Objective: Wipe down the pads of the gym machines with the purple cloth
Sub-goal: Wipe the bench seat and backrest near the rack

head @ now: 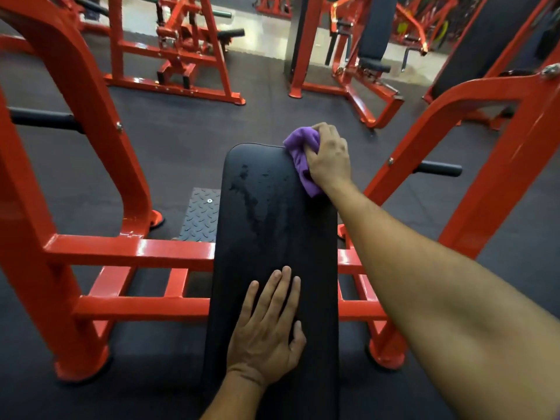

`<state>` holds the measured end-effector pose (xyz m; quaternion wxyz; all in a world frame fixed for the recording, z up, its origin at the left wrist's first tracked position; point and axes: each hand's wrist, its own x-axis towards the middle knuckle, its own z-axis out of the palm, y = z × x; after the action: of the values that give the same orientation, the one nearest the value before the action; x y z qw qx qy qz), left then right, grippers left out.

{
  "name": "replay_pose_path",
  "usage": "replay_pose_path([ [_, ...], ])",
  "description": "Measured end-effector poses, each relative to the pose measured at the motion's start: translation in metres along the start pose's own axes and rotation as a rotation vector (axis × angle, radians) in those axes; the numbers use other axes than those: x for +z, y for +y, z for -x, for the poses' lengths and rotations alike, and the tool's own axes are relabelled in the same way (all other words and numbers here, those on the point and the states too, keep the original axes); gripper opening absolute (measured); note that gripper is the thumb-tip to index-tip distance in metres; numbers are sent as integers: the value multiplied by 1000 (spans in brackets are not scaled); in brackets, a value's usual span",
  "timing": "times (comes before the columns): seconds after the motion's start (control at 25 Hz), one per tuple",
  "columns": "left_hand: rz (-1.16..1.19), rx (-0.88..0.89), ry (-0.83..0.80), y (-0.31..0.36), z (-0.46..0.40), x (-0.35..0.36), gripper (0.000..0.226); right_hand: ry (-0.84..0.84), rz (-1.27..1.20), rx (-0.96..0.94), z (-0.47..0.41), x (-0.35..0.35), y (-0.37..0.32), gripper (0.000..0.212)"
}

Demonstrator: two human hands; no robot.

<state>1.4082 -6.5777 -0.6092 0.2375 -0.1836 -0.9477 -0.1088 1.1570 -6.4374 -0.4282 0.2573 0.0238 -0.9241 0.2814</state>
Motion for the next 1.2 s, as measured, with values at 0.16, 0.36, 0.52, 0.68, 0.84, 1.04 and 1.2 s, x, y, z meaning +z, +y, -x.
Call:
replay_pose_path([
  [0.16, 8, 0, -5, 0, -1, 0, 78, 45, -31, -88, 33, 0, 12, 32],
  [0.36, 28, -9, 5, 0, 0, -1, 79, 48, -87, -58, 167, -16, 28, 45],
  [0.52, 55, -13, 17, -1, 0, -3, 78, 8, -50, -146, 176, -18, 24, 50],
  [0.68, 50, -4, 8, 1, 0, -3, 77, 41, 24, -132, 59, -3, 18, 47],
  [0.84, 43, 3, -32, 1, -2, -2, 78, -22, 104, -100, 9, 0, 11, 37],
  [1.04, 93, 0, -126, -6, 6, -21, 73, -64, -18, -236, 94, -57, 10, 51],
  [1.2, 50, -25, -76, -15, 45, -25, 69, -130, 36, -317, 211, -47, 16, 68],
])
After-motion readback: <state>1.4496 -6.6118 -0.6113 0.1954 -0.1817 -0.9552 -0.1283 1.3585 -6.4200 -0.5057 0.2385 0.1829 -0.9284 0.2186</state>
